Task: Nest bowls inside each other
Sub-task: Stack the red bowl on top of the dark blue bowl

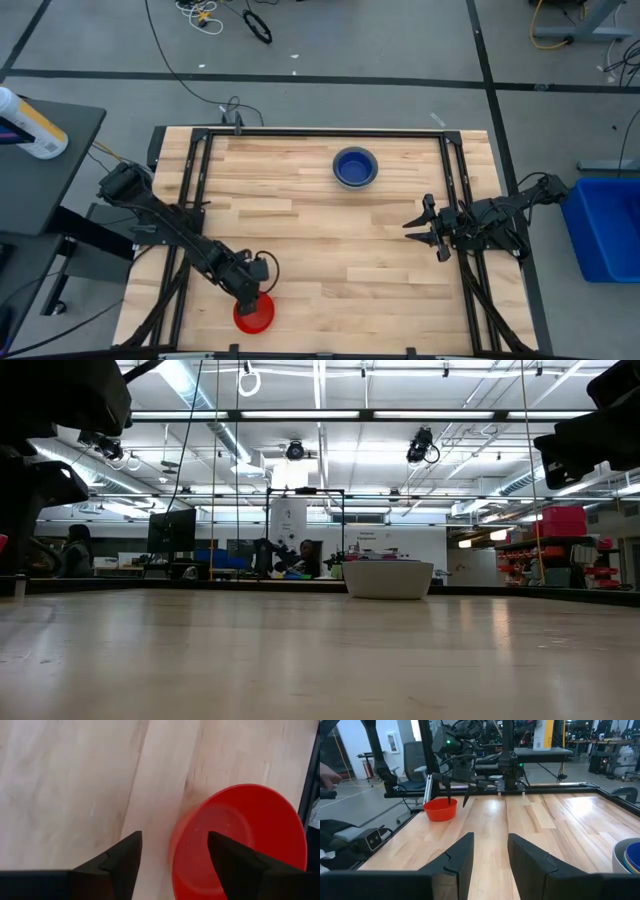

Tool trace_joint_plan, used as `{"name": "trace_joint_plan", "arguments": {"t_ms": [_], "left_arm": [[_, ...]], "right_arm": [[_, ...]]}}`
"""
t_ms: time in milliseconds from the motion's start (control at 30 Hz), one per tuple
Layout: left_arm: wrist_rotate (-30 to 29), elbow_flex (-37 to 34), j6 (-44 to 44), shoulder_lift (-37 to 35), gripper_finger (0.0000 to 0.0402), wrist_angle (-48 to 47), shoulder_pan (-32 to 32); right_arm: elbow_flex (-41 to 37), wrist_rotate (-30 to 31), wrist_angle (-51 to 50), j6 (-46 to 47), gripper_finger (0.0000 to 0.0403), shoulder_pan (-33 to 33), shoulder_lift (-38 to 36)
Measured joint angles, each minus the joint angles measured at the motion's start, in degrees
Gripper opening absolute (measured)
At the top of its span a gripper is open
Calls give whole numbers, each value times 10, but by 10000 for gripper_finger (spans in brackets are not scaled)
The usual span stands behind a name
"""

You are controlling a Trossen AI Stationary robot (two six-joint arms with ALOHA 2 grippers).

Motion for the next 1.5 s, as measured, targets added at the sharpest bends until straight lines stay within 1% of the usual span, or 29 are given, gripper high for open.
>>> {"name": "trace_joint_plan", "arguments": {"t_ms": [100, 233, 400, 567, 633, 767, 933, 1000, 1067, 1167, 1233, 1300, 1367, 1433, 1500], "left_arm": [[2, 0, 4, 0, 201, 4, 0], [0, 0, 14, 0, 142, 5, -3], [-23, 0, 15, 1, 71, 5, -14], [-28, 0, 22, 1, 19, 6, -20], [-28, 0, 30, 1, 8, 7, -21], [-37, 0, 39, 1, 5, 8, -21], [-97, 0, 58, -1, 3, 15, 2], [-119, 0, 82, -5, 3, 28, 24], [-137, 0, 127, -4, 2, 50, 53], [-161, 0, 221, -4, 2, 110, 110], [-164, 0, 297, -4, 1, 160, 158], [-152, 0, 375, -4, 1, 220, 211], [-121, 4, 450, -4, 1, 274, 268], [-86, 13, 504, -4, 1, 306, 330], [-51, 29, 546, -4, 1, 318, 394]], "right_arm": [[0, 0, 0, 0, 130, 0, 0], [0, 0, 0, 0, 129, 0, 0], [0, 0, 0, 0, 129, 0, 0], [0, 1, 0, -2, 129, 0, 0], [0, 1, 0, -2, 128, 0, 0], [0, 1, 0, -2, 131, 0, 0], [0, 1, 0, -7, 129, 0, 0], [0, 2, 0, -10, 130, 0, 0], [0, 2, 0, -12, 131, 0, 0], [0, 2, 0, -18, 129, 0, 0], [0, 1, 0, -21, 128, 0, 0], [0, 2, 0, -22, 130, 0, 0], [0, 2, 0, -26, 131, 0, 0], [0, 2, 0, -26, 130, 0, 0], [0, 2, 0, -26, 129, 0, 0]]}}
